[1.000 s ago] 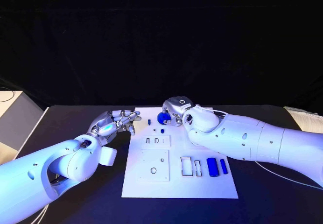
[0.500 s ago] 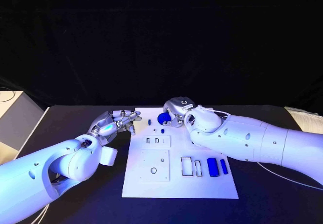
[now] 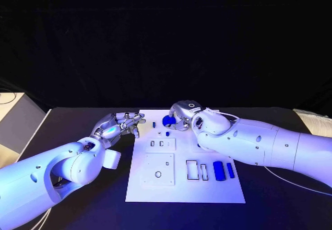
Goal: Assemble the parts on the task board
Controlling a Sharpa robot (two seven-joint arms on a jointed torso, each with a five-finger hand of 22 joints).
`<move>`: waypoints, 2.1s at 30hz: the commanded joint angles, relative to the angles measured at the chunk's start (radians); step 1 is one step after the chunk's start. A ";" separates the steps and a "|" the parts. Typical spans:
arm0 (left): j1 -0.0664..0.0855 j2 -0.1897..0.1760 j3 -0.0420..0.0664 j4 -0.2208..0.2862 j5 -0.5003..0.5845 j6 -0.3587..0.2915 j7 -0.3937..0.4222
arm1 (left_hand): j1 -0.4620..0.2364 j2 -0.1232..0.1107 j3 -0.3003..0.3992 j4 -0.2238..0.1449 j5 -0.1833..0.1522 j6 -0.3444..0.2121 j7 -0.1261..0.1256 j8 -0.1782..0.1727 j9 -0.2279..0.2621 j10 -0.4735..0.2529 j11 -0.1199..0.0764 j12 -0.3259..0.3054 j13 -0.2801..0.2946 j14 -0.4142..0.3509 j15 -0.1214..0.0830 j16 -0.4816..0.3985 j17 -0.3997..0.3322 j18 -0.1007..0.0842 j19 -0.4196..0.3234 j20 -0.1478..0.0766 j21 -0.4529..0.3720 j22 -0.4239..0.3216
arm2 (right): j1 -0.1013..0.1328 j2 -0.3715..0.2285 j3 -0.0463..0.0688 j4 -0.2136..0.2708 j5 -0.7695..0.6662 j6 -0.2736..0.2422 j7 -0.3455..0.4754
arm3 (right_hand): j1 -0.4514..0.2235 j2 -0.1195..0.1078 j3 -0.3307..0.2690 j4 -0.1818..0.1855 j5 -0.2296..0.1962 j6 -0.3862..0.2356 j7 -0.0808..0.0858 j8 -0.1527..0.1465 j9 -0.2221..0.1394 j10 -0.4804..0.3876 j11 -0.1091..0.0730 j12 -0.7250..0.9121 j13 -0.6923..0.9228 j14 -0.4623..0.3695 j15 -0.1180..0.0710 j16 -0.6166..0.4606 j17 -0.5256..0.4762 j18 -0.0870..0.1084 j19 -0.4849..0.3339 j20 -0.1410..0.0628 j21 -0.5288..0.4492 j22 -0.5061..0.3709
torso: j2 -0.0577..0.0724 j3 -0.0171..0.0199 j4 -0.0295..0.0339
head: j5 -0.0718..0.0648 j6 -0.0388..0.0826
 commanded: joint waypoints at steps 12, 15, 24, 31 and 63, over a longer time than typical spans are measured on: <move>0.000 0.001 0.001 0.003 -0.003 0.017 0.003 | -0.009 0.002 0.002 0.001 0.000 -0.004 0.005 -0.006 0.001 -0.004 0.000 -0.003 -0.001 -0.005 0.002 0.005 -0.002 0.014 -0.006 0.001 0.005 0.001 | -0.001 0.001 0.000 -0.011 0.042 0.078 0.004 | -0.015 0.002 0.007 -0.001 0.015 0.002 0.000 0.000 -0.002 0.104 0.006 0.006 0.263 0.091 0.005 0.004 0.207 -0.014 0.105 0.005 0.005 0.263 | 0.000 0.0000 -0.0004 | -0.005 0.001; 0.000 0.001 0.001 0.003 -0.003 0.017 0.003 | -0.009 0.002 0.002 0.001 0.000 -0.004 0.005 -0.006 0.001 -0.004 0.000 -0.003 -0.001 -0.005 0.002 0.005 -0.002 0.014 -0.006 0.001 0.005 0.001 | -0.001 -0.001 0.000 -0.011 0.039 0.072 0.000 | -0.015 0.001 0.008 -0.001 0.019 0.001 0.001 -0.001 -0.003 0.104 0.007 0.006 0.263 0.091 0.006 0.004 0.206 -0.014 0.105 0.005 0.005 0.263 | 0.000 0.0001 -0.0004 | -0.006 0.002; 0.000 0.001 0.001 0.002 -0.003 0.016 0.003 | -0.010 0.003 0.003 0.001 0.001 -0.005 0.006 -0.007 0.001 -0.005 0.000 -0.003 -0.001 -0.005 0.002 0.005 -0.002 0.014 -0.007 0.001 0.006 0.002 | -0.003 -0.031 0.000 0.020 0.045 -0.085 0.030 | 0.004 -0.010 0.022 -0.007 0.035 0.001 0.003 -0.004 -0.006 0.104 0.009 0.006 0.263 0.090 0.008 0.003 0.203 -0.014 0.105 0.008 0.005 0.263 | -0.001 0.0004 0.0004 | -0.006 0.004; 0.000 -0.001 0.001 -0.001 -0.003 0.015 0.004 | -0.010 0.003 0.004 0.001 0.001 -0.005 0.006 -0.007 0.001 -0.006 0.000 -0.003 -0.001 -0.005 0.002 0.006 -0.002 0.014 -0.008 0.002 0.007 0.002 | -0.002 -0.102 0.003 0.094 0.163 -0.288 0.142 | 0.039 -0.031 0.031 -0.008 0.022 -0.004 0.006 -0.010 -0.010 0.104 0.012 0.006 0.263 0.087 0.005 -0.001 0.190 -0.014 0.105 0.006 0.005 0.263 | -0.003 0.0015 -0.0042 | -0.005 0.009; -0.020 -0.001 0.001 -0.005 -0.002 0.024 0.008 | -0.006 0.004 0.007 -0.005 0.001 -0.004 0.002 -0.006 0.002 -0.005 -0.001 -0.002 -0.001 -0.008 0.002 0.006 -0.003 0.015 -0.012 0.002 0.010 0.004 | 0.005 -0.399 0.015 0.007 0.439 0.041 0.449 | 0.265 -0.060 0.104 -0.110 -0.026 0.010 0.013 -0.009 -0.019 0.104 0.018 0.006 0.263 0.090 0.007 0.003 0.206 -0.014 0.105 0.007 0.005 0.263 | -0.017 0.0173 -0.0271 | -0.027 0.009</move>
